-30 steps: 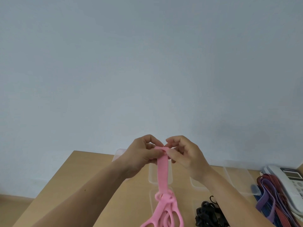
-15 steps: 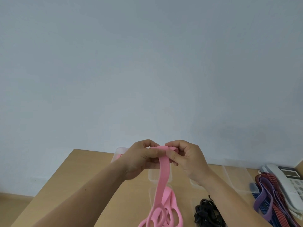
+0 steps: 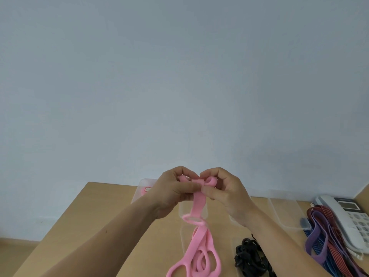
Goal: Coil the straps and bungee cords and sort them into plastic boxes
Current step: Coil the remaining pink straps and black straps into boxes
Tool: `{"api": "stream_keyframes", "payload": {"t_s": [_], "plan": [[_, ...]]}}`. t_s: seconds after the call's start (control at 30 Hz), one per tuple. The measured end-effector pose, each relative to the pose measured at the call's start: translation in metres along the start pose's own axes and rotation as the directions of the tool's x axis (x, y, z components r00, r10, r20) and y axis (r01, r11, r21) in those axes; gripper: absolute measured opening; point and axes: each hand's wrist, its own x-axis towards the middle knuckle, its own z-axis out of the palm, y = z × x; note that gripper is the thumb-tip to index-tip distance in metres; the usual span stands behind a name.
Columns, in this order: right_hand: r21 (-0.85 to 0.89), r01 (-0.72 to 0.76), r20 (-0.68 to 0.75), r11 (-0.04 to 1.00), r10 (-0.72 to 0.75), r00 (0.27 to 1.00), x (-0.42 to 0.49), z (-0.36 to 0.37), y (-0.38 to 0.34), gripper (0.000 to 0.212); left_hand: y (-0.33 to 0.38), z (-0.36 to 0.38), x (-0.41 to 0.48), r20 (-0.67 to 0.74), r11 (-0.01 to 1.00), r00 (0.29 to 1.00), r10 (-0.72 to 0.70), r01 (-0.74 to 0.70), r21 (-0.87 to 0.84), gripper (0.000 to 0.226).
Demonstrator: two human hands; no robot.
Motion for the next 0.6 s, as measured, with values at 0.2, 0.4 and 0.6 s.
{"api": "stream_keyframes", "payload": {"t_s": [0.2, 0.4, 0.6], "plan": [[0.055, -0.079, -0.024, 0.995, 0.081, 0.996, 0.004, 0.003, 0.001, 0.015, 0.001, 0.000, 0.000, -0.057, 0.986, 0.992, 0.114, -0.105, 0.132, 0.028], [-0.031, -0.042, -0.033, 0.999, 0.041, 0.999, 0.007, 0.005, 0.006, 0.010, -0.002, -0.005, -0.002, -0.030, 0.999, 1.000, 0.010, -0.008, 0.042, 0.058], [-0.029, 0.007, -0.026, 1.000, -0.007, 1.000, 0.010, 0.006, 0.007, 0.016, 0.002, -0.009, -0.007, 0.148, 0.992, 0.984, -0.100, 0.087, 0.090, 0.027]]}}
